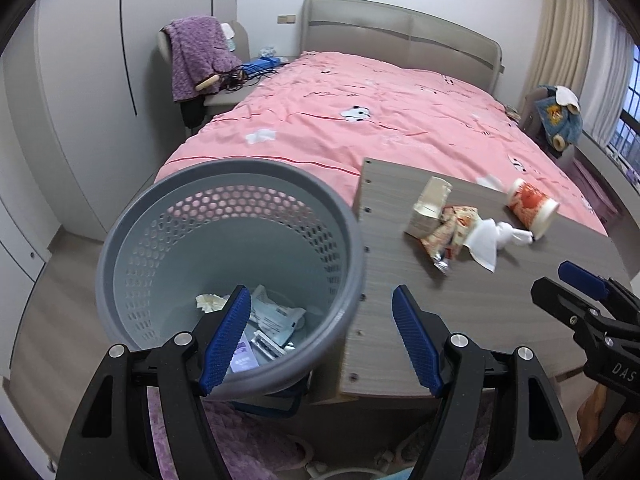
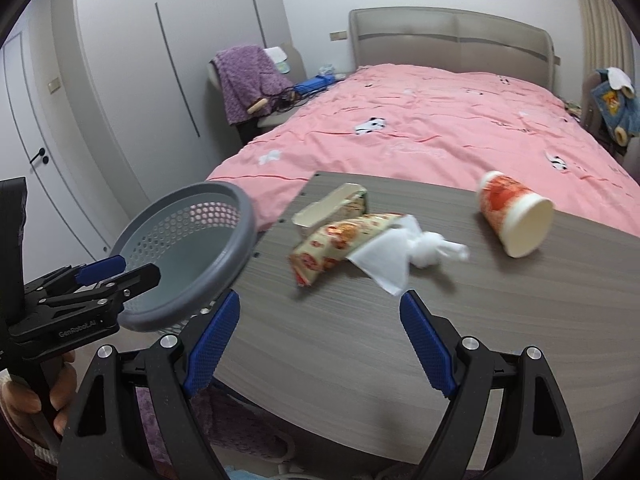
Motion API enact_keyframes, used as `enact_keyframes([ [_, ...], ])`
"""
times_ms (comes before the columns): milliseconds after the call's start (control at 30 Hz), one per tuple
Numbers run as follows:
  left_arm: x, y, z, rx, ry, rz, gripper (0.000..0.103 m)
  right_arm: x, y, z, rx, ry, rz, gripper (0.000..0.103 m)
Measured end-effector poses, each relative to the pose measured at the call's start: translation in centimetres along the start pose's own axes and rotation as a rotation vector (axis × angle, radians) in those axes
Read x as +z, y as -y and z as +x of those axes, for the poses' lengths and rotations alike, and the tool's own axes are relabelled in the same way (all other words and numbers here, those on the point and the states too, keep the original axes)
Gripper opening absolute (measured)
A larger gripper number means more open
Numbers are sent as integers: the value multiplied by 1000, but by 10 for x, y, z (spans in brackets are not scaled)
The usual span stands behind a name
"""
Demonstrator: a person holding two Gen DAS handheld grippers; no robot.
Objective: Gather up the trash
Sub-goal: 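Move both grippers back from the basket to the table, then grasp the red-and-white paper cup with the right gripper and lift it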
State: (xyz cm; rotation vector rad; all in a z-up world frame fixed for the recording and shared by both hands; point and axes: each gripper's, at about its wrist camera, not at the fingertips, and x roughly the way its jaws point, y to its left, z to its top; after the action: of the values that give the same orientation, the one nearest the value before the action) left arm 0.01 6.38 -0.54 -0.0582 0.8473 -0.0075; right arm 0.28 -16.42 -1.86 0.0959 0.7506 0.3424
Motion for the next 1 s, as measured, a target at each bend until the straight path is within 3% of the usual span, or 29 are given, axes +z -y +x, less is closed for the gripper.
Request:
enact_keyframes([
  [667,-4,80,-2,-39,-28,134,70,-26,96,-43,-72,61,155,81],
  [1000,8,98,17,-55,-40,146,70,-10,125,-41,-133,79,155,81],
])
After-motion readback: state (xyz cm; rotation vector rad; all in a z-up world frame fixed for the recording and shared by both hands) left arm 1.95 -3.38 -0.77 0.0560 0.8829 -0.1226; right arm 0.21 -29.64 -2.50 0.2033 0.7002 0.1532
